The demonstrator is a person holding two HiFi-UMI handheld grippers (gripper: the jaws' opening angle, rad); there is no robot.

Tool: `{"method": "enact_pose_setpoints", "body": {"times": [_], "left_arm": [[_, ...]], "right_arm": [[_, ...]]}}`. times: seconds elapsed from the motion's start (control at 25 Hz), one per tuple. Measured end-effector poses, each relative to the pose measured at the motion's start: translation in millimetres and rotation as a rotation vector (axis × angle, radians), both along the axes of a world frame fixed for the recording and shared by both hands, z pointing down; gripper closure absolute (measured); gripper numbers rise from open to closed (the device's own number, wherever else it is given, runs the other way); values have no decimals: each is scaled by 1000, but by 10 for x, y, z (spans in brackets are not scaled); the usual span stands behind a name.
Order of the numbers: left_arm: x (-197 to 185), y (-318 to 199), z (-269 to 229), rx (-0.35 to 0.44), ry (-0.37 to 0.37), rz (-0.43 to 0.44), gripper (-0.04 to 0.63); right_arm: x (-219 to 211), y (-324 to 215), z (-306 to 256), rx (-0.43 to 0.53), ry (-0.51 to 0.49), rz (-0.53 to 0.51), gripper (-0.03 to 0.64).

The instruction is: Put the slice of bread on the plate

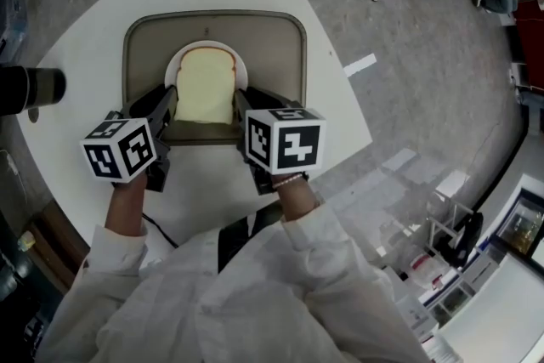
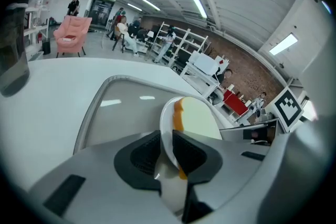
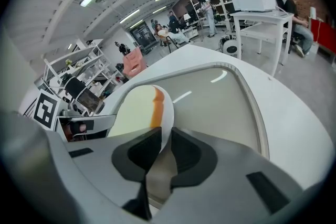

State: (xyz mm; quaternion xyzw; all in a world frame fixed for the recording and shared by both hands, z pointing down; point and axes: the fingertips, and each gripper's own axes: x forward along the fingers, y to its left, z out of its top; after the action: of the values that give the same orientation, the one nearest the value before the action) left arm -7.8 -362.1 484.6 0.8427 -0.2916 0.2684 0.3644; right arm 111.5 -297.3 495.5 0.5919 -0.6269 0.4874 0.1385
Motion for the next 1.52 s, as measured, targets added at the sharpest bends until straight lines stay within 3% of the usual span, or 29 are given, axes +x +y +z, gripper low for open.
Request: {"method": "enact_pose_setpoints", "body": {"times": [0.48,0.76,1.24,1.52], "left_arm": [[19,-74,18,43,-60,39,528],[39,-62,8,80,-103,90,528],[43,-60,7,101,-113,142,526],[50,-160,12,119,-123,120,520]], "right_arm": [[-9,-37,4,-21,18,7,550],[2,-18,-19,-33,34,-41,549],[-16,-10,-17,-1,61,-98,549],[34,-86,-4,19,63,-88,549]]}}
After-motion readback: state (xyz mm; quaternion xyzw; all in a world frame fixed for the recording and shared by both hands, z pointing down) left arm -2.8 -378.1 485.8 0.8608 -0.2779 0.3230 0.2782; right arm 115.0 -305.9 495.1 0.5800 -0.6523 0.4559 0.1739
